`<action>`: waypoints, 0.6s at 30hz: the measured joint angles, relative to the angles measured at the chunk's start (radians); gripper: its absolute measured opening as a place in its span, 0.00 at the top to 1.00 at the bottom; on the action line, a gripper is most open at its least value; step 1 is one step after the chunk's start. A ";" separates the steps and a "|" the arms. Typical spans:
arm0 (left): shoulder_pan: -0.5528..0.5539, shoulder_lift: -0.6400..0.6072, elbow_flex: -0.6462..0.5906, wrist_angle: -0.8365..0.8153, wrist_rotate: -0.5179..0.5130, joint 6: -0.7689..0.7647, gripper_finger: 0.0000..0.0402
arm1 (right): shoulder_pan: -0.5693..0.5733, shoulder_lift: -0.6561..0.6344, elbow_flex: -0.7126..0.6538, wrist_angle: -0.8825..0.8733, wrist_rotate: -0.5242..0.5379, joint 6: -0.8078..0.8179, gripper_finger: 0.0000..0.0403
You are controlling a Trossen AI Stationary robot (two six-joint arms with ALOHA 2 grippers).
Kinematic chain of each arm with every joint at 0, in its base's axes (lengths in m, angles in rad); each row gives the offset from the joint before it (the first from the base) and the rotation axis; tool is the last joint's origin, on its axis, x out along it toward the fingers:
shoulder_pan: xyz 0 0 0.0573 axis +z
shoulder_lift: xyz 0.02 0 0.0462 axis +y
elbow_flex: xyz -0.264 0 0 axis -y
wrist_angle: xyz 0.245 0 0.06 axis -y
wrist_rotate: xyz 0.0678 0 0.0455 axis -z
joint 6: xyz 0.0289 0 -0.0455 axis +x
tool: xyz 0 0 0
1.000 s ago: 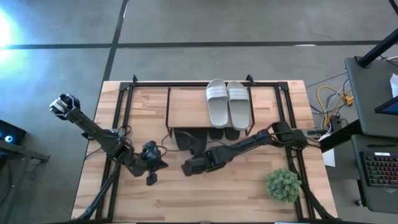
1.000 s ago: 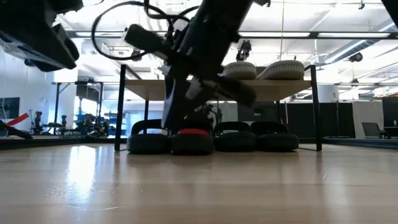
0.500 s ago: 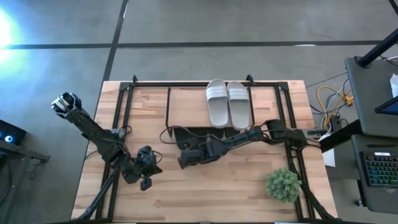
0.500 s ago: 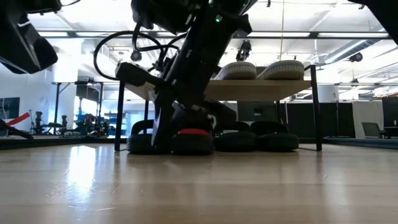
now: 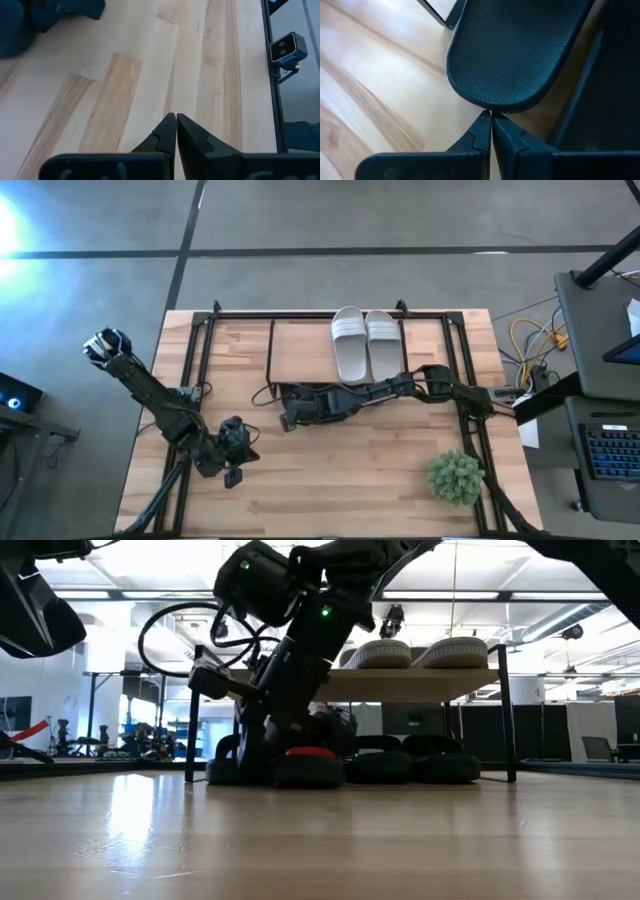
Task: Pick and place slides into the shelf
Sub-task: Adjust the black slippers under the shelf
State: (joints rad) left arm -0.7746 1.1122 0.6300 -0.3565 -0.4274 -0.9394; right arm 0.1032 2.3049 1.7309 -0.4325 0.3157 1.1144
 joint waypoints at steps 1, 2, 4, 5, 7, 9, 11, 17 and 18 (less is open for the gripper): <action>0.000 0.000 0.000 0.000 0.000 0.000 1.00 | -0.005 0.005 0.000 0.009 0.000 0.004 0.98; 0.000 0.000 0.000 -0.002 0.000 0.000 1.00 | -0.009 0.005 0.000 0.017 0.000 0.005 0.98; 0.000 0.000 0.000 -0.001 0.000 0.000 1.00 | -0.013 0.006 0.002 0.031 -0.004 -0.012 0.98; 0.000 0.000 0.000 -0.001 0.000 0.000 1.00 | -0.013 0.007 0.009 0.041 -0.004 -0.029 0.98; 0.000 0.000 0.000 -0.001 0.000 0.000 1.00 | -0.013 0.007 0.026 0.066 -0.002 -0.065 0.98; 0.000 0.000 0.000 -0.002 -0.001 0.002 1.00 | -0.009 0.007 0.051 0.073 0.000 -0.114 0.98; 0.000 0.000 0.000 -0.001 -0.002 0.002 1.00 | -0.008 0.007 0.067 0.075 0.012 -0.145 0.98; 0.000 0.000 0.000 -0.001 -0.004 0.001 1.00 | -0.021 0.007 0.066 0.039 0.008 -0.154 0.98; 0.000 0.000 0.000 -0.001 -0.004 0.000 1.00 | -0.022 0.007 0.066 0.032 -0.012 -0.153 0.98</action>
State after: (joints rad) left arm -0.7746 1.1122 0.6304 -0.3573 -0.4316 -0.9397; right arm 0.0815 2.3116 1.7966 -0.4010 0.3040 0.9613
